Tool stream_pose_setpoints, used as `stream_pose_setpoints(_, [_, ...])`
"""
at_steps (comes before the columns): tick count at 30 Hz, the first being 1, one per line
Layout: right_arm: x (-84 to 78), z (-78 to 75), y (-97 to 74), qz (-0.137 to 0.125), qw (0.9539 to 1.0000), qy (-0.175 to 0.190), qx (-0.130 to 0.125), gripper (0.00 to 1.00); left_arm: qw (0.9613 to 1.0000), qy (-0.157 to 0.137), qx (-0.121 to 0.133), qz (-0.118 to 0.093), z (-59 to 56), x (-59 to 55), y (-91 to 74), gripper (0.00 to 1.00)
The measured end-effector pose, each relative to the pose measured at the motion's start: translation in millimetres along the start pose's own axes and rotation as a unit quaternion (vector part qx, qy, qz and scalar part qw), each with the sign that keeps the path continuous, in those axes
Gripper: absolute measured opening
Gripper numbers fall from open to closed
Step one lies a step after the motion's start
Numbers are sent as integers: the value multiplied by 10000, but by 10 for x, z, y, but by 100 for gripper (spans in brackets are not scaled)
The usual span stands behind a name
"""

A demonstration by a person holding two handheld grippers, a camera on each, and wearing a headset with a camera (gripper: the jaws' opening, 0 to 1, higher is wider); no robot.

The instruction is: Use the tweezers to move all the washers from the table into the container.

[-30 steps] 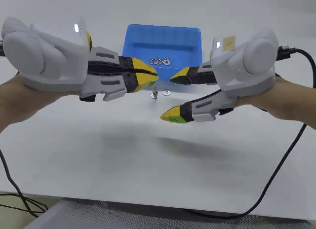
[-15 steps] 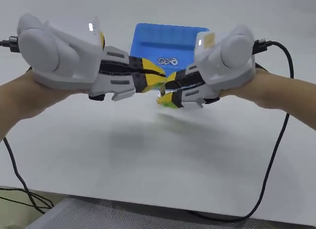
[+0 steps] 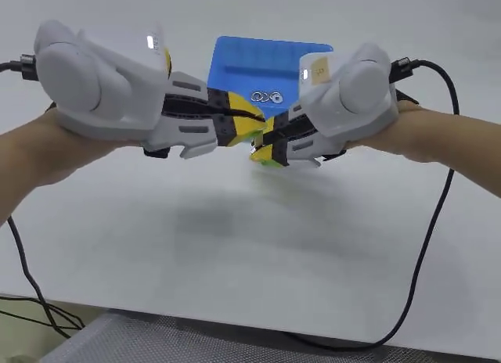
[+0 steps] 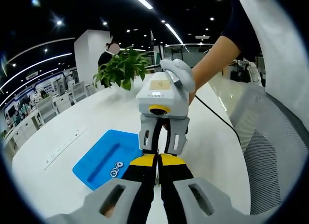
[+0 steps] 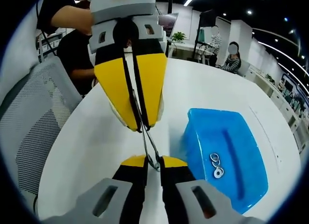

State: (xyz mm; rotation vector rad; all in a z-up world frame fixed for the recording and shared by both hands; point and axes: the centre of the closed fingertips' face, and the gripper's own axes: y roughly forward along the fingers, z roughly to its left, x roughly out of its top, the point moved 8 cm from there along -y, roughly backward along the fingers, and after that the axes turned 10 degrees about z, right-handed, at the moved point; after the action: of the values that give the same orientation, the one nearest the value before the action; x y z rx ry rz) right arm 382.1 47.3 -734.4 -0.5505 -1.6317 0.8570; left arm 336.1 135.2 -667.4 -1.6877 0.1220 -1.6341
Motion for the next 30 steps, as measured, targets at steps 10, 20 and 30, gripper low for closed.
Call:
stream_pose_setpoints(10, [-3, -23, 14, 21, 10000, -30, -89, 10, 9997, -51, 158, 152, 27, -52, 16, 6])
stream_pose_setpoints(20, [-19, 12, -16, -27, 9999, 9, -118, 10, 9997, -127, 224, 42, 31, -44, -1, 19])
stream_pose_setpoints(30, [34, 79, -197, -255, 9988, 276, -328, 10, 9976, -474, 379, -349, -51, 55, -78, 33])
